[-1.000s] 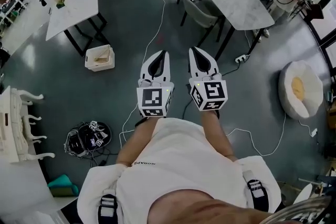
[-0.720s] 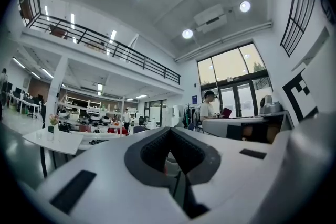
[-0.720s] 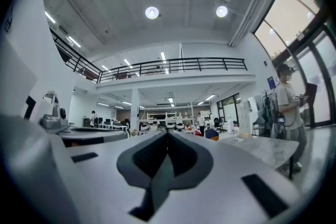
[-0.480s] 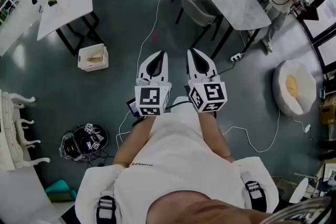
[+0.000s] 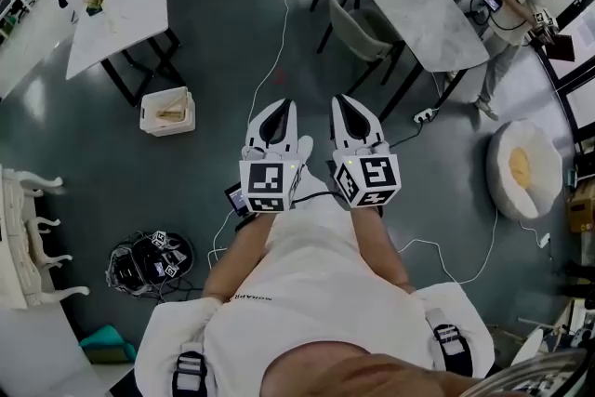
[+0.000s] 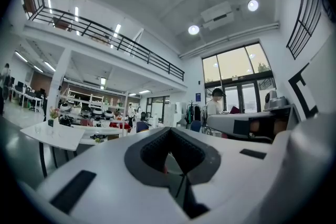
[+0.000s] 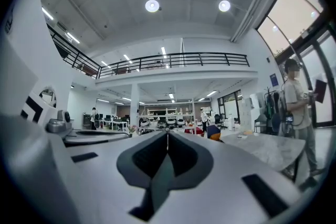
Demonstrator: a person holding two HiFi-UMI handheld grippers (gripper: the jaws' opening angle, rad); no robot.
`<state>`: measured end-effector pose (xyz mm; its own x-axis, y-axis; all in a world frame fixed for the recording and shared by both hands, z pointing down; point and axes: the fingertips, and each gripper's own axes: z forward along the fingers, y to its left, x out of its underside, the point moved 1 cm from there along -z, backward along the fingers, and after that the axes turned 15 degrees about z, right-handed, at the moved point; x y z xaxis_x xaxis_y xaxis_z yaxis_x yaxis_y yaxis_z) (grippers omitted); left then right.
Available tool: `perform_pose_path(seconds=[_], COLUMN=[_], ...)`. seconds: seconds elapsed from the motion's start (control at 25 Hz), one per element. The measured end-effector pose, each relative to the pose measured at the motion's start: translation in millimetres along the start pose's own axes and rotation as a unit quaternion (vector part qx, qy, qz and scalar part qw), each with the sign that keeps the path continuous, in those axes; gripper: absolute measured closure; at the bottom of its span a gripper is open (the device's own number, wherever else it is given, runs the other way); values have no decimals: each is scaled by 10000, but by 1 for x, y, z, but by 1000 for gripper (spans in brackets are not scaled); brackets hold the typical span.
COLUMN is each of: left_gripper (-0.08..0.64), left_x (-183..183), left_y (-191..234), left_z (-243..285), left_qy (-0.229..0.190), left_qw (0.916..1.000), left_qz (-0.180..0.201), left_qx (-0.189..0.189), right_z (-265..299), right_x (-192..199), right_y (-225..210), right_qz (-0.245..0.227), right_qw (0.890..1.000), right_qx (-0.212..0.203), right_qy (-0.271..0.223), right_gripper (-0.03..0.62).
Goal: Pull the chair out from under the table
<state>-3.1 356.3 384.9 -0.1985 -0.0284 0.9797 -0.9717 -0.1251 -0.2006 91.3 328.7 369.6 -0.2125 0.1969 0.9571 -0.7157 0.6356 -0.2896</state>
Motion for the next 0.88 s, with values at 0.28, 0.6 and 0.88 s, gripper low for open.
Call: perform_pose_path(seconds=[0.28, 0.6, 0.88], left_gripper=[557, 557, 557], left_x=[17, 21, 23], left_y=[38, 71, 93], left_z=[75, 214, 343], left_qy=[54, 131, 103], left_qw=[9999, 9992, 9976], left_qz=[94, 207, 355], left_qx=[44, 301, 592], right_z=[86, 202, 298], right_x=[4, -21, -50], right_y=[-39, -111, -188], right_qz=[154, 268, 329], right_qw=[9998, 9993, 9978], right_qx=[75, 267, 541], right_qy=[-65, -66, -184], right_gripper=[578, 578, 578])
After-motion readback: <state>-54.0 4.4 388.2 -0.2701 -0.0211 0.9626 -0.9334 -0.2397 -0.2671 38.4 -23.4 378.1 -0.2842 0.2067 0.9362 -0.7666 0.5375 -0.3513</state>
